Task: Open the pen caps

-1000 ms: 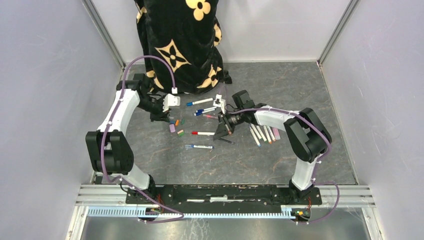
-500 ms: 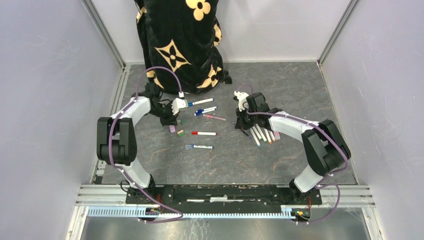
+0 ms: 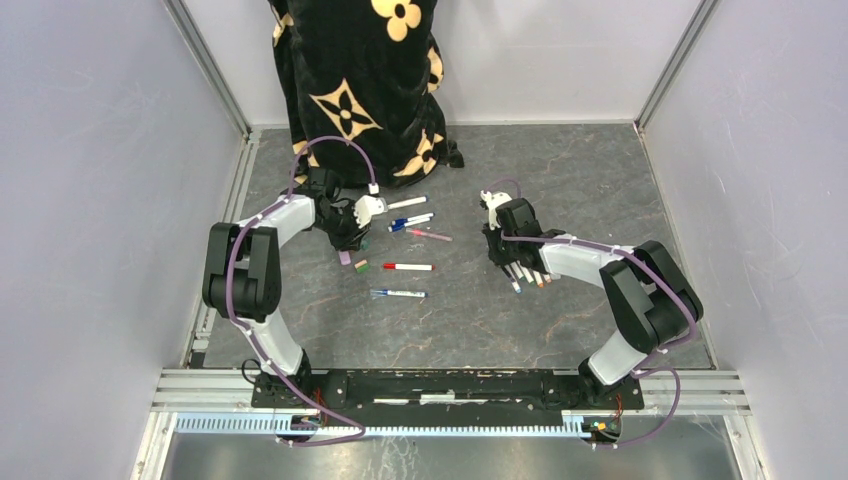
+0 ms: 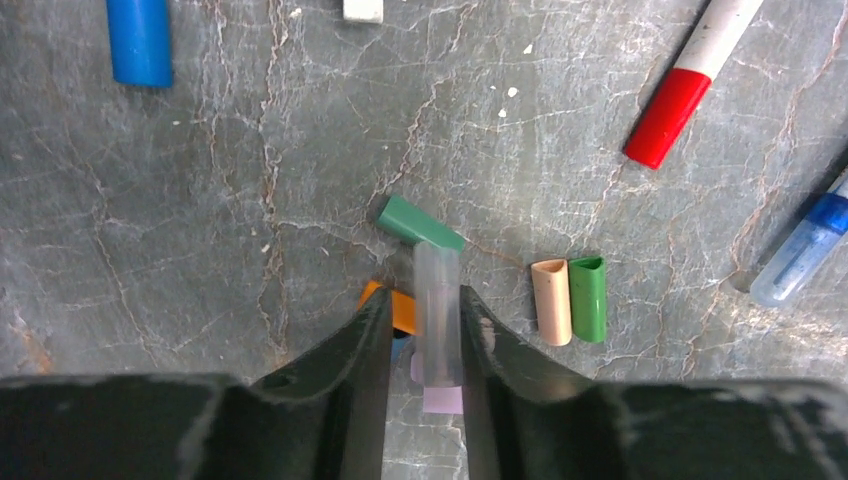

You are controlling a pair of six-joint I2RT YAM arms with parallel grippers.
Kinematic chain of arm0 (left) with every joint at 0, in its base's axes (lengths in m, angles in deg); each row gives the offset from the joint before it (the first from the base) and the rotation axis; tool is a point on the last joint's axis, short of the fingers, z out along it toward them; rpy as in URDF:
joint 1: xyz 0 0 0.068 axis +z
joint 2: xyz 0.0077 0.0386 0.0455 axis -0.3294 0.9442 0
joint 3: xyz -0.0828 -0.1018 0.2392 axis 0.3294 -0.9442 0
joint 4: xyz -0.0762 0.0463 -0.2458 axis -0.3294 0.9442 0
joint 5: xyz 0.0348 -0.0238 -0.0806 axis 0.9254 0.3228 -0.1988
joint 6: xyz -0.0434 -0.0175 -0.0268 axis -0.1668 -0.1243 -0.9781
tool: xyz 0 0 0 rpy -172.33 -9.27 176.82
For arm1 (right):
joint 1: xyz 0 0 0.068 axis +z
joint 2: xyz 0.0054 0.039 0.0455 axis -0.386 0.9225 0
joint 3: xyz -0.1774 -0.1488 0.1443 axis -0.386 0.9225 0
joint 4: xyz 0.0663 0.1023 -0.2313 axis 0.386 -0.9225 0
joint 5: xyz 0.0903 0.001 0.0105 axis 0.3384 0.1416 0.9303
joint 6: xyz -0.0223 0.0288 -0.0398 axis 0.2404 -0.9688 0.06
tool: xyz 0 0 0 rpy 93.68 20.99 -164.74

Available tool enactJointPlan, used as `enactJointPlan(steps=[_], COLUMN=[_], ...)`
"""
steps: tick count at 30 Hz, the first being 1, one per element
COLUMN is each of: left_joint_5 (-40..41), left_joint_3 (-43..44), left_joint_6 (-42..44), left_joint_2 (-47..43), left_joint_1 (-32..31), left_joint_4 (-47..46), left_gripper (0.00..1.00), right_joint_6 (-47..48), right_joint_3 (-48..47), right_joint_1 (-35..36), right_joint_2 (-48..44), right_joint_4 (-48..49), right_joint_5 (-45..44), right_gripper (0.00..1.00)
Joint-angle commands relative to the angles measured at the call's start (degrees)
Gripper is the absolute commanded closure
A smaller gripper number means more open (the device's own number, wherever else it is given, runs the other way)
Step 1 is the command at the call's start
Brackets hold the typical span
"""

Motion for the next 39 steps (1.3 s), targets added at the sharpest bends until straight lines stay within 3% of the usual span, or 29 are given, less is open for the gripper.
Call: enactJointPlan(steps=[1, 4, 5, 6, 11, 14, 18, 23, 24, 27, 33, 39], left_joint_5=[0.82, -0.08, -0.51, -0.86, -3.62, -3.73, -2.61, 0.87, 1.42, 4.16, 6.58, 4.85], left_joint_3=[1.16, 2.18, 2.82, 3.59, 8.76, 13.39, 21.78, 28.84, 28.66, 26.01, 21.70, 21.01], left_joint_6=[-3.32, -3.69, -4.02, -4.48, -7.05, -9.98, -14.47, -17.26, -18.81, -21.30, -24.11, -22.40], left_joint_2=[-0.44, -0.94, -1.04, -1.13, -2.66, -4.18, -6.02, -8.88, -9.89, -13.13, -16.75, -18.19], left_joint_1=[0.15, 0.23, 0.28, 0.32, 0.49, 0.70, 1.36, 2.57, 2.90, 3.30, 3.62, 3.82], left_joint_4=[-1.23, 0.20, 0.89, 1.58, 5.28, 8.42, 14.77, 19.42, 18.52, 15.48, 12.52, 14.09], left_gripper=[0.58, 0.53, 0.44, 0.42, 0.39, 0.36, 0.26, 0.21, 0.12, 0.01, 0.00, 0.00], right_joint_6=[-1.06, -0.96, -1.01, -1.09, -0.71, 1.18, 6.22, 14.21, 15.32, 17.73, 22.45, 23.25], right_joint_3=[1.02, 1.21, 1.22, 1.22, 0.42, -1.37, -7.24, -17.26, -18.61, -23.66, -30.51, -30.54], right_joint_1=[0.27, 0.41, 0.42, 0.51, 1.52, 2.39, 3.22, 3.92, 4.05, 5.33, 8.43, 8.57], right_joint_2=[-0.99, -1.66, -1.90, -2.05, -3.74, -5.20, -3.34, 2.58, 4.04, 9.29, 18.34, 21.82], right_joint_4=[2.47, 2.46, 2.46, 2.46, 2.46, 3.94, 5.04, 2.99, 2.99, 0.25, -4.47, -3.33], right_joint_5=[-3.29, -3.76, -3.70, -3.73, -6.47, -6.66, -0.53, 8.64, 10.76, 15.28, 16.10, 13.76], right_gripper=[0.78, 0.73, 0.73, 0.72, 0.71, 0.63, 0.49, 0.39, 0.38, 0.39, 0.46, 0.50])
